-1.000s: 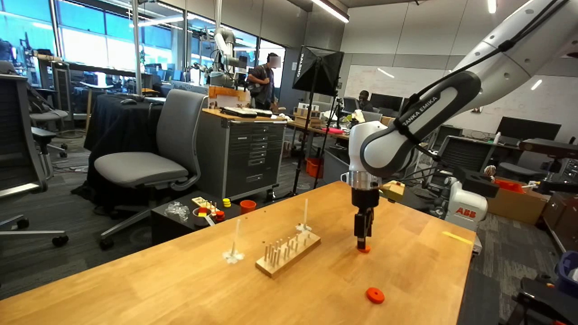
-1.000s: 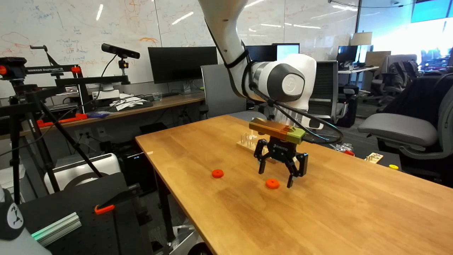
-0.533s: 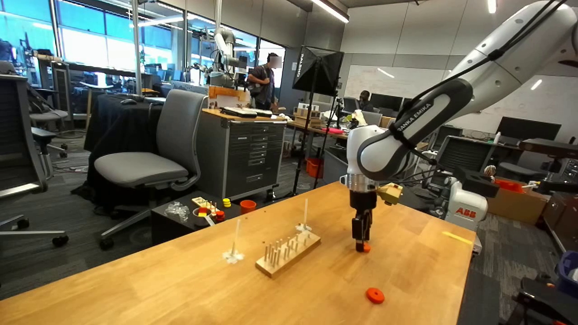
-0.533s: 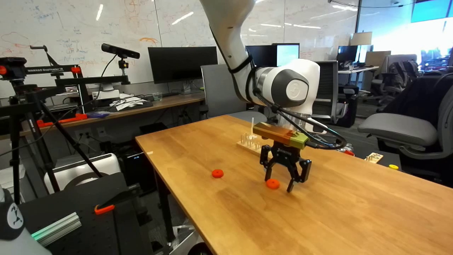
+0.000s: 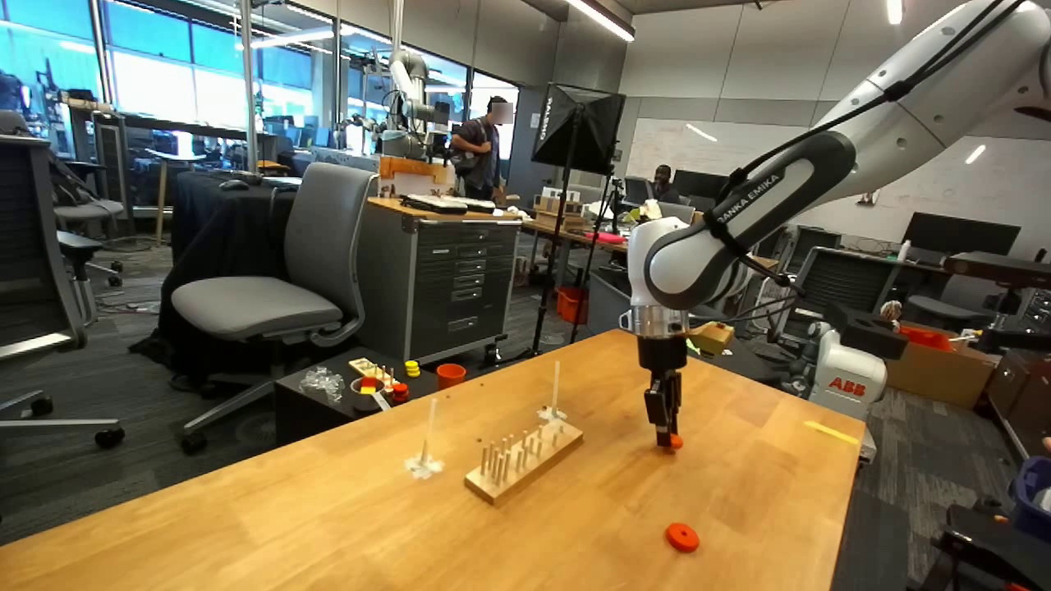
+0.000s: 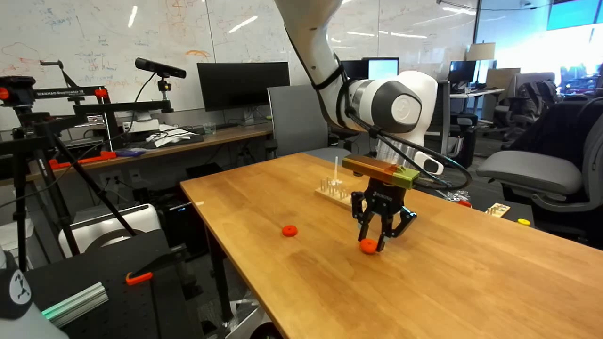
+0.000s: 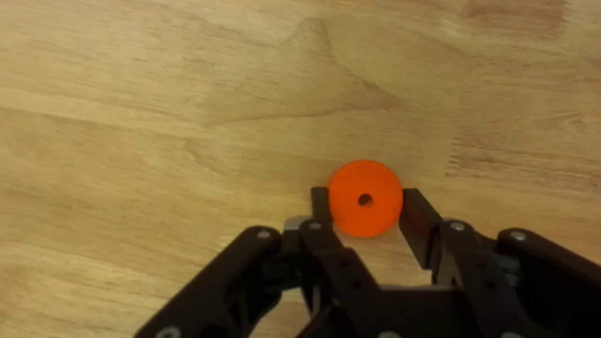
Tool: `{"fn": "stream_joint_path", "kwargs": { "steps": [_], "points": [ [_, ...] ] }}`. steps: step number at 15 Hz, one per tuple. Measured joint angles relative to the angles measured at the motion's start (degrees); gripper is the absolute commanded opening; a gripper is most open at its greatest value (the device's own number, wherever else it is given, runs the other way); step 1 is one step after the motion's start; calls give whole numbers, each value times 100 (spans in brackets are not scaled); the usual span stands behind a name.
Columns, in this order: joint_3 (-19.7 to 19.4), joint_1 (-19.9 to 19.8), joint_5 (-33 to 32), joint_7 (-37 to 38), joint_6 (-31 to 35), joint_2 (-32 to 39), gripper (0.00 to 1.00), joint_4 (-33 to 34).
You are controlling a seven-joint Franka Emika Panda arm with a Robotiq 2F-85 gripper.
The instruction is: Put the orange ring on the right on the rack
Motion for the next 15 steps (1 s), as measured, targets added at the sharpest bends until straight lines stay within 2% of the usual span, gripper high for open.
{"fn": "stream_joint_path", "kwargs": {
  "steps": [4, 9, 15],
  "points": [
    [66, -28, 99, -5, -403, -21, 17, 196],
    [344, -2, 343, -2, -517, -203, 17, 312],
    [552, 254, 507, 131, -556, -297, 17, 491]
  ]
}}
